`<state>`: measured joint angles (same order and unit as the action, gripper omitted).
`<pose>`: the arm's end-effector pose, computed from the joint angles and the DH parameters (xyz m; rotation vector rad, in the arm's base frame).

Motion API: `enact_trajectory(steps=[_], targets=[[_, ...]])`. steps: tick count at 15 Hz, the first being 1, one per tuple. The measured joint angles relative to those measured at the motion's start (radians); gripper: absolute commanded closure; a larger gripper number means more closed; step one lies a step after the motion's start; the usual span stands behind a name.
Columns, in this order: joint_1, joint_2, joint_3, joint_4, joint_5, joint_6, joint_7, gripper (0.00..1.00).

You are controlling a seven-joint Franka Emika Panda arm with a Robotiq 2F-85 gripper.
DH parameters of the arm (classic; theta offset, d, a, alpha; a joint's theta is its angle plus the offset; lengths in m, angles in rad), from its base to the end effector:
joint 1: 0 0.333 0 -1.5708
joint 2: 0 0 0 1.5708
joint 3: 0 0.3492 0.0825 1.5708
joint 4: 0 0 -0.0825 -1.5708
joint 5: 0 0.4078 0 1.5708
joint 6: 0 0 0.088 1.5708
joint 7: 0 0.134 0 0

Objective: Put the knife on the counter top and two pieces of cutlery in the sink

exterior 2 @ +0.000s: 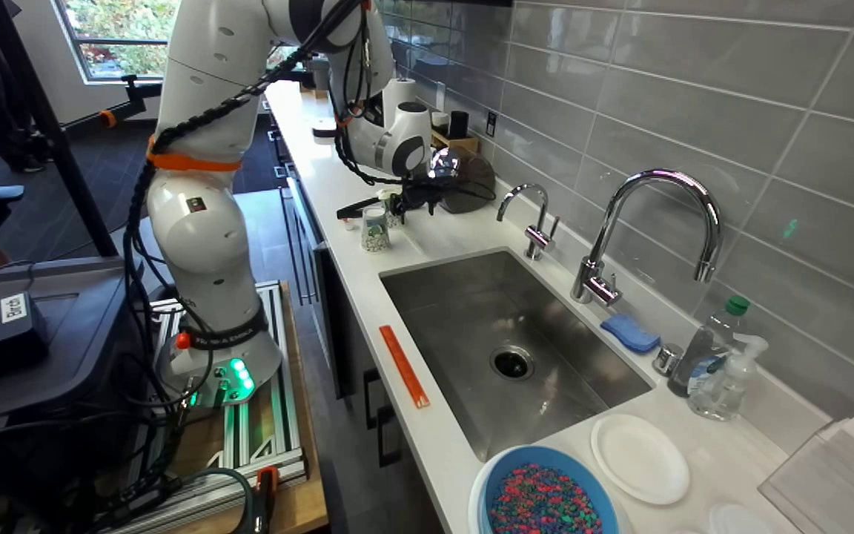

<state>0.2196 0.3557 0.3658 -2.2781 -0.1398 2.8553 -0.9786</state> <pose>0.4847 0.3316 0.2182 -2.0957 -2.2842 -0.4038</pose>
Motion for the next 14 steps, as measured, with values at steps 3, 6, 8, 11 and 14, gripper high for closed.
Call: enact_trajectory(steps=[3, 6, 8, 11, 14], targets=[[-0.010, -0.092, 0.024, -0.009, 0.036, -0.098, 0.078, 0.00], [0.004, -0.197, 0.025, -0.005, 0.065, -0.239, 0.218, 0.00], [0.018, -0.254, 0.025, 0.005, 0.080, -0.323, 0.308, 0.00], [0.051, -0.305, 0.025, 0.034, 0.088, -0.430, 0.445, 0.00], [0.074, -0.315, 0.026, 0.047, 0.097, -0.458, 0.494, 0.00]])
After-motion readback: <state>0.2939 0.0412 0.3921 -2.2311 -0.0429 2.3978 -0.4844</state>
